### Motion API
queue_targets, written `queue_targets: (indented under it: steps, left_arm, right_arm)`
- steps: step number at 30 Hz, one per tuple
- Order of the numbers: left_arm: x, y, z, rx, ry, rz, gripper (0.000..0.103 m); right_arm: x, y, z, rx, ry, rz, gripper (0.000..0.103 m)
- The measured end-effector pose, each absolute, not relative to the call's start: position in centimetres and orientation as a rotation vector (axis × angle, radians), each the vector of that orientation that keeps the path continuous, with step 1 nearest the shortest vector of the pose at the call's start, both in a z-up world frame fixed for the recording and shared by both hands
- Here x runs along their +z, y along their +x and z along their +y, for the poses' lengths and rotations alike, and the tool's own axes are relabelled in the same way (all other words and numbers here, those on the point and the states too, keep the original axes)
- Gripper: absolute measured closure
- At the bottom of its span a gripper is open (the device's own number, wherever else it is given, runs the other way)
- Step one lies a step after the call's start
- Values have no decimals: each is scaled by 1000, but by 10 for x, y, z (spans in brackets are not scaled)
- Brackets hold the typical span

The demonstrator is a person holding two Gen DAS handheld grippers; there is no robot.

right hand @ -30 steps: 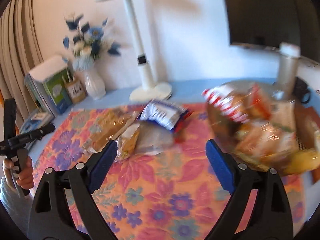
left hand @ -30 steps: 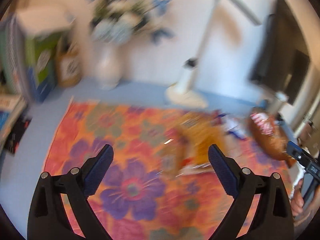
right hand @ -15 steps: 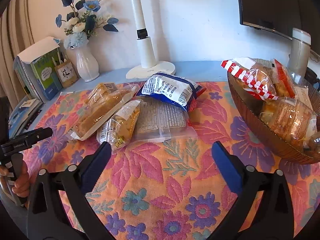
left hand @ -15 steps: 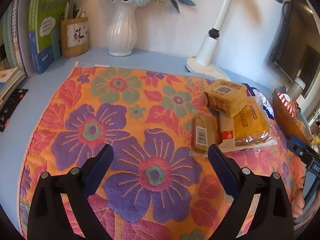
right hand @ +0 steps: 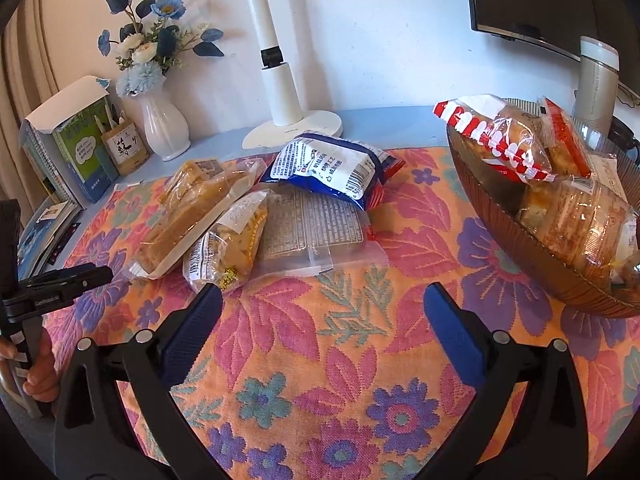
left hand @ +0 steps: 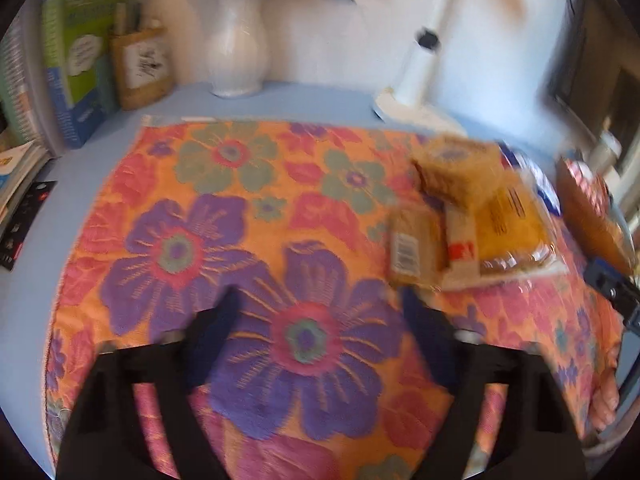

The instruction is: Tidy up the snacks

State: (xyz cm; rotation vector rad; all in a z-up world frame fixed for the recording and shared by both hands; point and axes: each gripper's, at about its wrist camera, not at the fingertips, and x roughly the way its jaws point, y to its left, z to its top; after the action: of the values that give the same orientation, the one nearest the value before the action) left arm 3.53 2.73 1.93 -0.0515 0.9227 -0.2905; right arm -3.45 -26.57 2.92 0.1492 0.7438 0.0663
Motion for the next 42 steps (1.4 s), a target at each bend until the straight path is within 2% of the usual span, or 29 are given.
queue_targets:
  steps: [6, 9, 15, 18, 20, 22, 30, 32, 34, 35, 42]
  left_arm:
    - [28, 53, 2, -404, -80, 954, 38]
    - [13, 69, -7, -407, -76, 1000, 47]
    - [10, 70, -25, -408, 19, 961, 47]
    - [9, 74, -26, -412, 16, 962, 48]
    - [9, 74, -29, -395, 41, 955, 54]
    - [8, 74, -31, -350, 76, 945, 69]
    - [8, 73, 14, -352, -91, 935, 70]
    - [7, 75, 19, -371, -126, 938, 70]
    - [8, 75, 18, -370, -119, 933, 69]
    - [8, 74, 16, -367, -107, 930, 69]
    - [8, 70, 4, -340, -29, 916, 66]
  right_arm:
    - [20, -24, -278, 89, 223, 808, 3]
    - [20, -27, -288, 103, 279, 800, 3]
    - [48, -27, -273, 174, 258, 755, 3]
    - [81, -12, -239, 199, 173, 727, 3]
    - [93, 5, -215, 183, 94, 752, 3]
    - [96, 28, -188, 189, 28, 786, 3]
    - [46, 94, -107, 98, -330, 898, 3]
    - [34, 106, -106, 76, -342, 946, 13]
    - [31, 111, -110, 105, -312, 963, 38]
    - [30, 111, -110, 107, -307, 961, 45]
    - [61, 83, -140, 145, -144, 880, 46]
